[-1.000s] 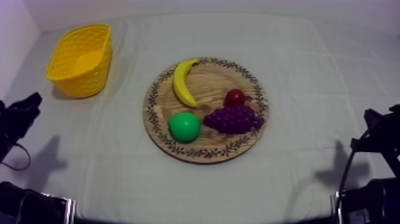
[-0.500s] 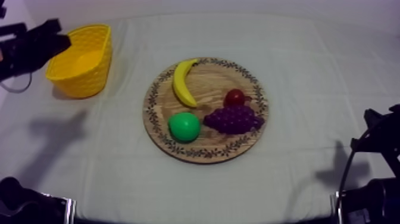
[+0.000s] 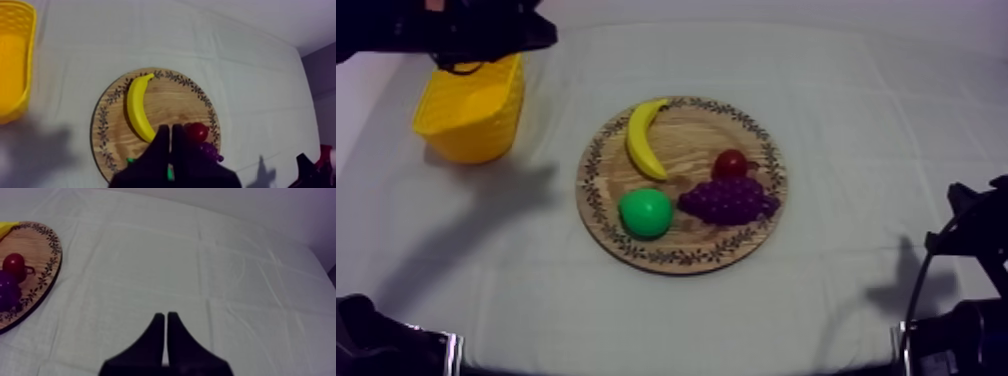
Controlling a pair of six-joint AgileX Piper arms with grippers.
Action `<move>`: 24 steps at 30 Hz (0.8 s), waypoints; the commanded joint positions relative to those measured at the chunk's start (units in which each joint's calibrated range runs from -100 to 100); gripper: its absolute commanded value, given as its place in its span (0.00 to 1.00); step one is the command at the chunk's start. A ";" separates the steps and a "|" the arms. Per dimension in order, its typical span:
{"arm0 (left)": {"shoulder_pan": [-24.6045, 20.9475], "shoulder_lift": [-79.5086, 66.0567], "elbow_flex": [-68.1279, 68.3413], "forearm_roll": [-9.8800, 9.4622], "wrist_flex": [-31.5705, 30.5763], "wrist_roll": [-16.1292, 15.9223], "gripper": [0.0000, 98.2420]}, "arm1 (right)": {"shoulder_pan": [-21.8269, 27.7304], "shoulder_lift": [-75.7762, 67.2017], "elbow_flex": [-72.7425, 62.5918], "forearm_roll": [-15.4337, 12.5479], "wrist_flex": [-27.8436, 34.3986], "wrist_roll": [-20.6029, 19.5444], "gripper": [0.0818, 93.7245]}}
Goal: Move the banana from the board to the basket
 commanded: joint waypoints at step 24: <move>3.38 11.33 0.31 1.50 4.46 5.14 0.61 | 0.01 -0.02 -0.03 0.01 -0.01 0.01 0.00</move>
